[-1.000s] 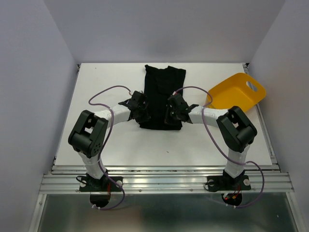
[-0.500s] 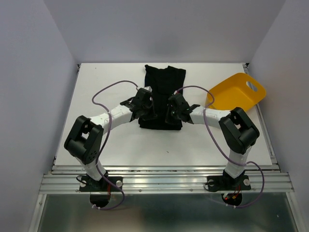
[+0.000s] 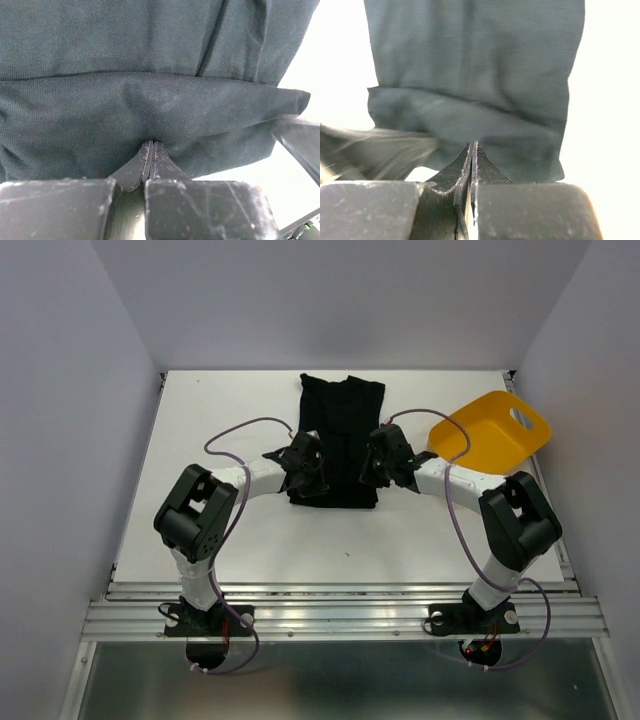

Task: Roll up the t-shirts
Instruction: Roll the T-shirt to the center of the board.

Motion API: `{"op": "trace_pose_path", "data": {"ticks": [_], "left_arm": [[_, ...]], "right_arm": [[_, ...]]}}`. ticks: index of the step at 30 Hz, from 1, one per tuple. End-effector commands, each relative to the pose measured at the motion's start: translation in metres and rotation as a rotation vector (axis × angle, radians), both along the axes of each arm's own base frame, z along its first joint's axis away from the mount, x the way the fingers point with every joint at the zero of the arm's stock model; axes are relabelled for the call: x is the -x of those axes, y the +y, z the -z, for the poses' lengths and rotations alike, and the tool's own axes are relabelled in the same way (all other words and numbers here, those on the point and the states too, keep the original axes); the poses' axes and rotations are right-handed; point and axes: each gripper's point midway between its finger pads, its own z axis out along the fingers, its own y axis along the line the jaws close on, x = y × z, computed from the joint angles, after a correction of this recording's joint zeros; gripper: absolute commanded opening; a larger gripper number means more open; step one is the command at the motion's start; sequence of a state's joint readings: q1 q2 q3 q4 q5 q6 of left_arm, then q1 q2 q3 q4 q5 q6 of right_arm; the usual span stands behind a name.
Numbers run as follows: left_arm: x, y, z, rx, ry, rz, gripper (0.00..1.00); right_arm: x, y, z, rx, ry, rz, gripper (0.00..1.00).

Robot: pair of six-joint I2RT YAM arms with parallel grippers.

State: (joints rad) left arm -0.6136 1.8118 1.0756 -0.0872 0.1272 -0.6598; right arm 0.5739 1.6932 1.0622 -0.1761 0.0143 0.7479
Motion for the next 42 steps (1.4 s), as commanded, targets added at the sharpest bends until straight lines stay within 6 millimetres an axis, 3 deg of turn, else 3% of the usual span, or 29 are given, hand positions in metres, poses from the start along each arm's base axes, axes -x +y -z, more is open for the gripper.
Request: {"op": "trace_pose_path", "data": {"ticks": [1, 4, 7, 11, 13, 18, 22, 29, 33, 38, 42], "left_arm": [[-0.010, 0.000, -0.013, -0.001, -0.046, -0.008, 0.00], [-0.014, 0.002, -0.029, -0.009, -0.075, -0.017, 0.00], [-0.018, 0.007, -0.059, -0.003, -0.136, -0.029, 0.00], [-0.020, 0.020, -0.076, -0.019, -0.170, -0.062, 0.03], [-0.022, 0.029, -0.079, -0.025, -0.177, -0.079, 0.07], [-0.022, 0.056, -0.058, -0.067, -0.155, -0.128, 0.08], [-0.021, 0.063, -0.042, -0.073, -0.134, -0.138, 0.05], [-0.018, 0.064, -0.001, -0.107, -0.063, -0.150, 0.02], [-0.013, 0.067, 0.015, -0.130, -0.036, -0.151, 0.01], [-0.012, 0.073, 0.008, -0.141, -0.055, -0.163, 0.01], [-0.014, 0.078, -0.012, -0.146, -0.092, -0.175, 0.02]], "right_arm": [[0.004, -0.027, 0.039, 0.095, 0.064, 0.035, 0.01], [0.007, -0.037, 0.057, 0.134, 0.095, 0.051, 0.01], [0.012, -0.044, 0.067, 0.162, 0.111, 0.058, 0.01], [0.011, -0.044, 0.056, 0.150, 0.086, 0.063, 0.01], [0.009, -0.042, 0.038, 0.122, 0.049, 0.062, 0.01], [0.008, -0.041, -0.004, 0.082, -0.037, 0.048, 0.01], [0.012, -0.041, -0.012, 0.069, -0.042, 0.037, 0.01], [0.011, -0.039, 0.008, 0.070, -0.008, 0.052, 0.01], [0.004, -0.041, 0.030, 0.109, 0.017, 0.072, 0.01], [0.006, -0.045, 0.050, 0.144, 0.055, 0.078, 0.01], [0.011, -0.044, 0.041, 0.117, 0.046, 0.076, 0.01]]}}
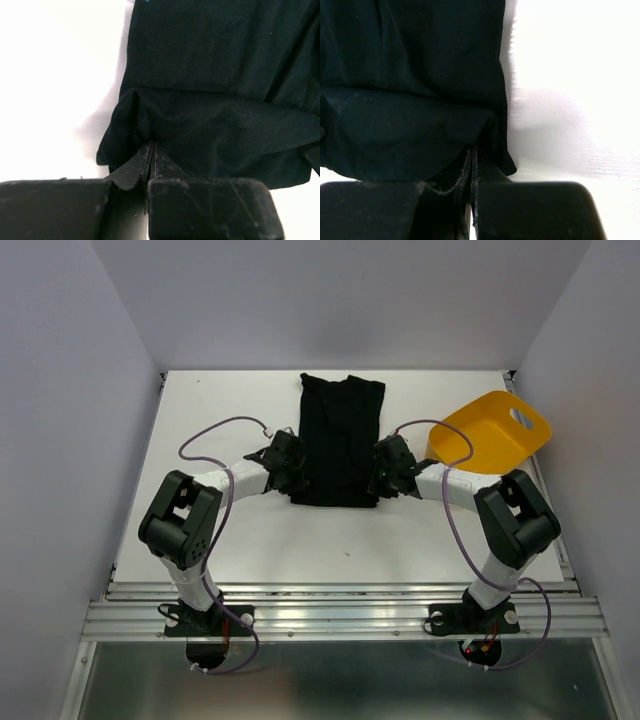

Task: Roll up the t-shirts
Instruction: Roll the T-shirt to the center of the board.

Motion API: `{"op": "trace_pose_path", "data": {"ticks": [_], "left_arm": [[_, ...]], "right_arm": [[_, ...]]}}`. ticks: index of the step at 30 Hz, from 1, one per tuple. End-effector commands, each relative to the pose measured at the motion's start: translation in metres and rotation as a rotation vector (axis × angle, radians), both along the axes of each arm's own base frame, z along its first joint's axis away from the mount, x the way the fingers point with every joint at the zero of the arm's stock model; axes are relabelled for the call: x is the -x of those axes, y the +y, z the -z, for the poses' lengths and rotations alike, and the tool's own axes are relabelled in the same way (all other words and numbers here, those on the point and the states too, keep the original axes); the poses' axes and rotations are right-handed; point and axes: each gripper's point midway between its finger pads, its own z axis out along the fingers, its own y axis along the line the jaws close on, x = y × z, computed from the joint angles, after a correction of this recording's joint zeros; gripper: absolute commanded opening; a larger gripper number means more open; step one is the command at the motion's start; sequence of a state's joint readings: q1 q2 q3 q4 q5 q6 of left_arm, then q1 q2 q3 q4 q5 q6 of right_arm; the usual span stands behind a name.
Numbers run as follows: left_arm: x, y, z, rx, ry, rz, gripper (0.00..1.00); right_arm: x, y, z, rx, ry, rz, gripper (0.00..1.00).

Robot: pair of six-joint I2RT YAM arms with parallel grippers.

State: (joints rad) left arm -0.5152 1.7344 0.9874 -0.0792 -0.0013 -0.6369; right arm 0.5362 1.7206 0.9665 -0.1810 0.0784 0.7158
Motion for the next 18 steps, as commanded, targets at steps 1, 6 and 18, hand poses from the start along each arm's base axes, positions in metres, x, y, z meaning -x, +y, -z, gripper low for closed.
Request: {"op": "trace_pose_path", "data": {"ticks": [1, 6, 18], "left_arm": [[0.003, 0.014, -0.028, -0.035, -0.058, -0.020, 0.04], [0.002, 0.023, -0.064, -0.039, -0.133, -0.046, 0.19], [0.034, 0.045, -0.052, 0.033, -0.144, -0.094, 0.84]], "right_arm": [[-0.001, -0.004, -0.020, -0.026, -0.053, 0.024, 0.01], [0.008, -0.013, -0.054, -0.049, -0.118, 0.040, 0.07], [0.053, -0.011, -0.038, -0.189, -0.041, 0.007, 0.55]]}}
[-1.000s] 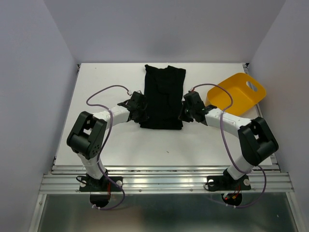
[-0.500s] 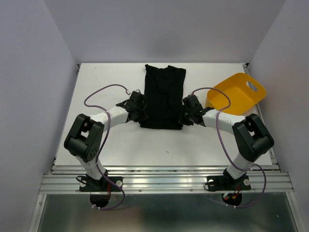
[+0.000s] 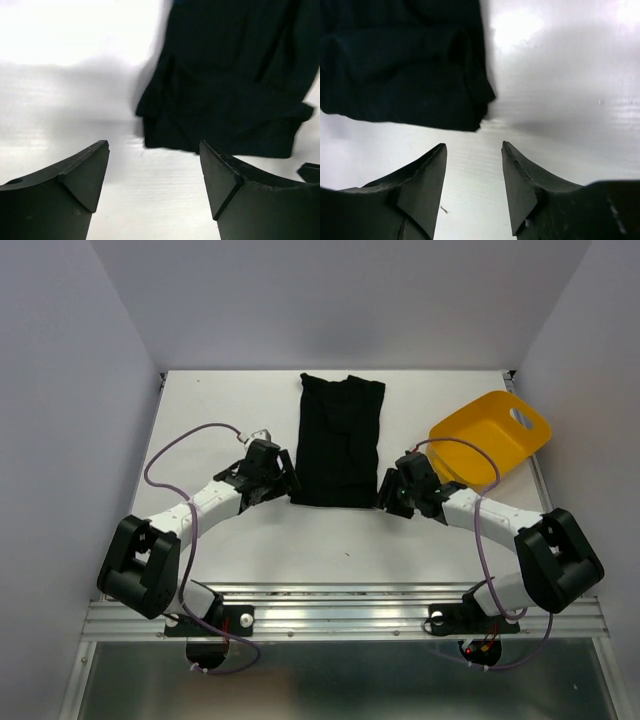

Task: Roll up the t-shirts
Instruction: Roll the T-shirt to the center of the board.

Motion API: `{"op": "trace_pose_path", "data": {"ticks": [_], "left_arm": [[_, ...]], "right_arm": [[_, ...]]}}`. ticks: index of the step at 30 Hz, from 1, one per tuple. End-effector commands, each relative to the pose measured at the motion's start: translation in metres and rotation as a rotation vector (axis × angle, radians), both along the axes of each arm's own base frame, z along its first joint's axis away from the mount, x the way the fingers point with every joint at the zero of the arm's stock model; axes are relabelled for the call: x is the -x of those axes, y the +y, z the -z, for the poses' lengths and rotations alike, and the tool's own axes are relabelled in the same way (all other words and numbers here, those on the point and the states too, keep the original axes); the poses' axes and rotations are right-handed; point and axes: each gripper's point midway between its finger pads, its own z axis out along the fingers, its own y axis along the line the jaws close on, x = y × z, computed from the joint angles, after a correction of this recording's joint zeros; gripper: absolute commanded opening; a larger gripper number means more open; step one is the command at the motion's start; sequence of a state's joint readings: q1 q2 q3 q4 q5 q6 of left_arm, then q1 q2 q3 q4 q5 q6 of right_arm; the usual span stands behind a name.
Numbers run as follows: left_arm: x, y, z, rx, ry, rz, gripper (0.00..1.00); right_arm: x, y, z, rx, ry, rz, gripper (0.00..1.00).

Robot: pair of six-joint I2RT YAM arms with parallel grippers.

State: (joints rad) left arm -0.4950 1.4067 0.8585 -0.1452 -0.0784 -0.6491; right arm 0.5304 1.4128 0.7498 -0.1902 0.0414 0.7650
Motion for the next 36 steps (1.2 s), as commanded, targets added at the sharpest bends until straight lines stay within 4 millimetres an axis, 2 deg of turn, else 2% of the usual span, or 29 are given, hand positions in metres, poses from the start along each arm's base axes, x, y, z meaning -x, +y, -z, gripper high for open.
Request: {"op": "trace_pose_path", "data": {"ticks": [1, 2, 5, 7, 8, 10, 11, 13, 22, 27, 31, 36], "left_arm": [[0.011, 0.009, 0.010, 0.031, -0.020, -0.031, 0.84], [0.017, 0.013, 0.013, 0.035, -0.026, -0.043, 0.84], [0.018, 0.018, 0.010, 0.053, -0.058, -0.036, 0.84], [0.020, 0.020, 0.016, 0.070, -0.035, -0.037, 0.84], [0.023, 0.020, 0.024, 0.090, -0.004, -0.034, 0.84], [0.019, 0.010, 0.023, 0.145, -0.021, -0.010, 0.83], [0.022, 0.009, 0.029, 0.159, -0.005, -0.013, 0.82], [0.020, 0.002, 0.028, 0.198, -0.019, -0.005, 0.78], [0.020, -0.004, 0.048, 0.218, 0.032, -0.001, 0.64], [0.019, -0.009, 0.061, 0.228, 0.069, 0.011, 0.52], [0.018, -0.013, 0.071, 0.233, 0.096, 0.015, 0.47], [0.014, -0.016, 0.069, 0.243, 0.095, 0.016, 0.35]], "right_arm": [[0.006, 0.012, -0.005, -0.101, -0.002, -0.015, 0.55], [0.008, 0.012, -0.001, -0.108, 0.011, -0.009, 0.55], [0.009, 0.015, 0.003, -0.134, 0.015, -0.007, 0.56], [0.006, 0.018, 0.005, -0.157, 0.011, 0.004, 0.56], [0.008, 0.017, 0.012, -0.156, 0.024, 0.011, 0.56], [0.002, 0.021, 0.011, -0.188, 0.005, 0.027, 0.55], [0.002, 0.021, 0.013, -0.189, 0.005, 0.037, 0.55], [0.000, 0.020, 0.018, -0.191, 0.005, 0.052, 0.54], [-0.007, 0.013, 0.028, -0.185, 0.012, 0.124, 0.48], [-0.009, 0.008, 0.035, -0.168, 0.013, 0.155, 0.44], [-0.017, 0.007, 0.033, -0.172, -0.004, 0.166, 0.43], [-0.025, 0.008, 0.027, -0.178, -0.020, 0.167, 0.42]]}}
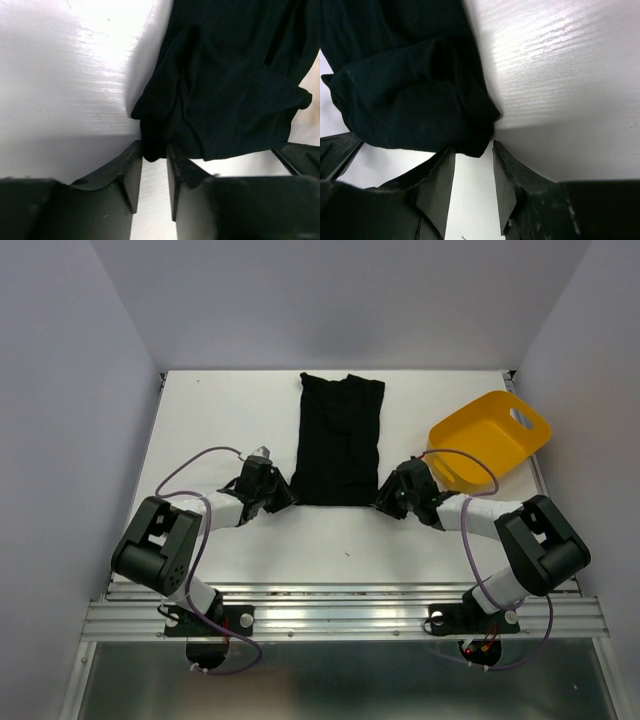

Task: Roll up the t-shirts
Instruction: Roll the T-shirt to the center of the board.

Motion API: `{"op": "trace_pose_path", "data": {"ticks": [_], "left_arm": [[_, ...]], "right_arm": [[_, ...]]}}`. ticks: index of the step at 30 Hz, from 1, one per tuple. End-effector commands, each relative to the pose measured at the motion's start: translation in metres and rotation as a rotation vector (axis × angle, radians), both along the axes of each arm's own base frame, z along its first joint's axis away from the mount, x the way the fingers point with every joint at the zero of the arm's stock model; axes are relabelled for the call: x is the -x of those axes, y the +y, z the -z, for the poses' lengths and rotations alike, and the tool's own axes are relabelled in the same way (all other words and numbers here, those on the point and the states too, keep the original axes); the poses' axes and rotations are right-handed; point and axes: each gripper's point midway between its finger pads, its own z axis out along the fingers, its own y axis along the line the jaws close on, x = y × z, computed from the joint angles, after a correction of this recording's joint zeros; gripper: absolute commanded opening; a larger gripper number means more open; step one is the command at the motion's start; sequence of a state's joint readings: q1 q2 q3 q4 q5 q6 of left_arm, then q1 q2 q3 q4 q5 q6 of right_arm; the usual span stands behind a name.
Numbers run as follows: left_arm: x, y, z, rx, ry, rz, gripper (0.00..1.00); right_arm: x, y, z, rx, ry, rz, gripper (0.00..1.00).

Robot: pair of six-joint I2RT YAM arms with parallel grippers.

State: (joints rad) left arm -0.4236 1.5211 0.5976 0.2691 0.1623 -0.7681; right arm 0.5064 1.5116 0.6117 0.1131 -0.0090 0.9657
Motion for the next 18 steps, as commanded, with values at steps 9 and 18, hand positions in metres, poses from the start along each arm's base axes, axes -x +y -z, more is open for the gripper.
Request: {"op": "trace_pose_path", "data": {"ticks": [9, 18], "left_arm": [[-0.006, -0.006, 0.001, -0.002, 0.016, 0.028, 0.00], [0.000, -0.002, -0.011, -0.009, -0.008, 0.038, 0.00]], "right_arm": [[-0.022, -0.001, -0.001, 0.008, -0.043, 0.044, 0.21], [-0.011, -0.005, -0.007, -0.015, -0.046, 0.033, 0.01]]}}
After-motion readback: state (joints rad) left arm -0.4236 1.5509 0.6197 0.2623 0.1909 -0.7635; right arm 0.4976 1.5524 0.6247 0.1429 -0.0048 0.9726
